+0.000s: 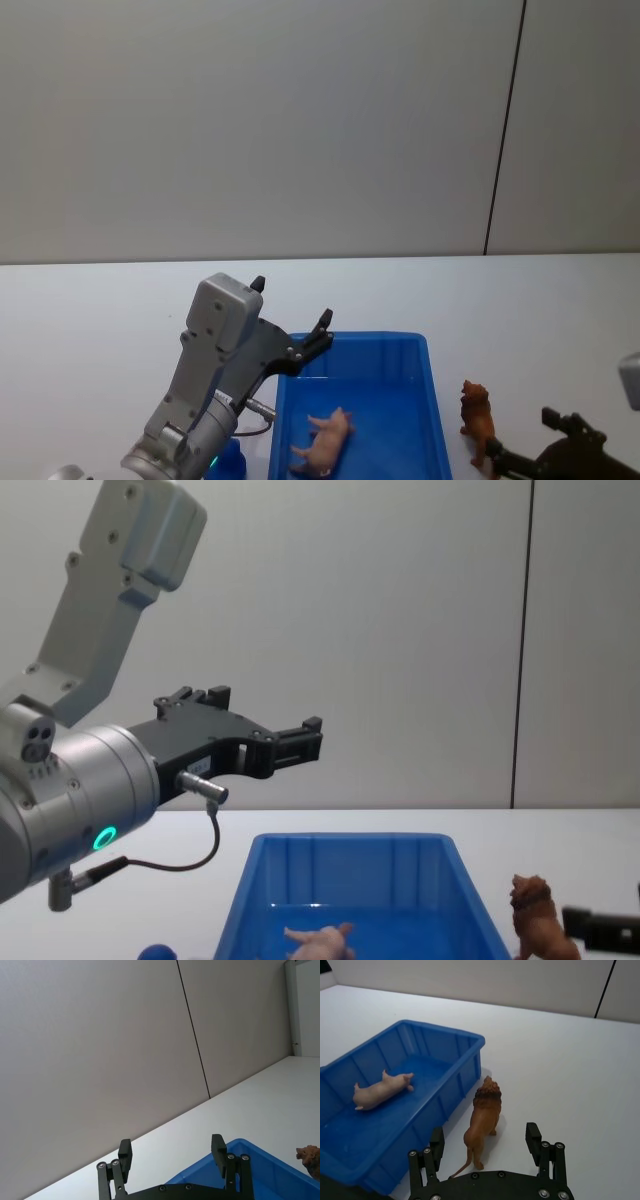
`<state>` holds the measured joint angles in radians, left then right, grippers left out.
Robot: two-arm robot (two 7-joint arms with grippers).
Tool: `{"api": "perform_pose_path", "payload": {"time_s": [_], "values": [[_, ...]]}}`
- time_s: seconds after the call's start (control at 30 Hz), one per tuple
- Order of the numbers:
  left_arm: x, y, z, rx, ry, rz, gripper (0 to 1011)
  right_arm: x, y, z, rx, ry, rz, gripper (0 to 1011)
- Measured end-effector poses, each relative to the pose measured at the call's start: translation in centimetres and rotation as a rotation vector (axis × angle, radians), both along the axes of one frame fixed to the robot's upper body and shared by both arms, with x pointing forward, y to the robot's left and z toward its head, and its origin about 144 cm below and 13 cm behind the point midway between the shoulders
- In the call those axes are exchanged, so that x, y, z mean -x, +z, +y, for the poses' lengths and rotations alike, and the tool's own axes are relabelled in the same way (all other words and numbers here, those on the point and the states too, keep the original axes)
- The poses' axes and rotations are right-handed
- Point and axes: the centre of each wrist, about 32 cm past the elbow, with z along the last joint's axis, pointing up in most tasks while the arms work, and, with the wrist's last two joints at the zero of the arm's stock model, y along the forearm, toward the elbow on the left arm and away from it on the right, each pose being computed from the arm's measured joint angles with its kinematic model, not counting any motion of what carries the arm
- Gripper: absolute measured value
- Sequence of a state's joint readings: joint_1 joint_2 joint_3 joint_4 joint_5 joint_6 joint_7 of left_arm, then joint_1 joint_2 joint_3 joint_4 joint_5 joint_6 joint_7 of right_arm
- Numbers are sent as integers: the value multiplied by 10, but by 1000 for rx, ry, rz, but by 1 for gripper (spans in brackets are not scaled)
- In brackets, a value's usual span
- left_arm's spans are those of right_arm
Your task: Pick up the two dolls from the table and place them into the box.
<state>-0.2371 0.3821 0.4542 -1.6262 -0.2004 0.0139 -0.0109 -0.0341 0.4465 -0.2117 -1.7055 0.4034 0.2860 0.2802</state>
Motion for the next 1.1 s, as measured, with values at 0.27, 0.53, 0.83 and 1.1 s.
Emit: {"api": "perform_pose_path", "payload": {"time_s": [0.27, 0.53, 0.83, 1.1], "values": [[0, 0, 0, 0, 0, 0, 1002, -5, -13, 4, 3, 5, 48, 1001], [0, 0, 0, 0, 0, 0, 1002, -13, -22, 10, -2, 5, 74, 833], [0, 0, 0, 0, 0, 0, 1002, -23, -28, 18, -14, 1, 81, 568], [0, 0, 0, 0, 0, 0, 1002, -28, -29, 24, -25, -12, 70, 307]]}}
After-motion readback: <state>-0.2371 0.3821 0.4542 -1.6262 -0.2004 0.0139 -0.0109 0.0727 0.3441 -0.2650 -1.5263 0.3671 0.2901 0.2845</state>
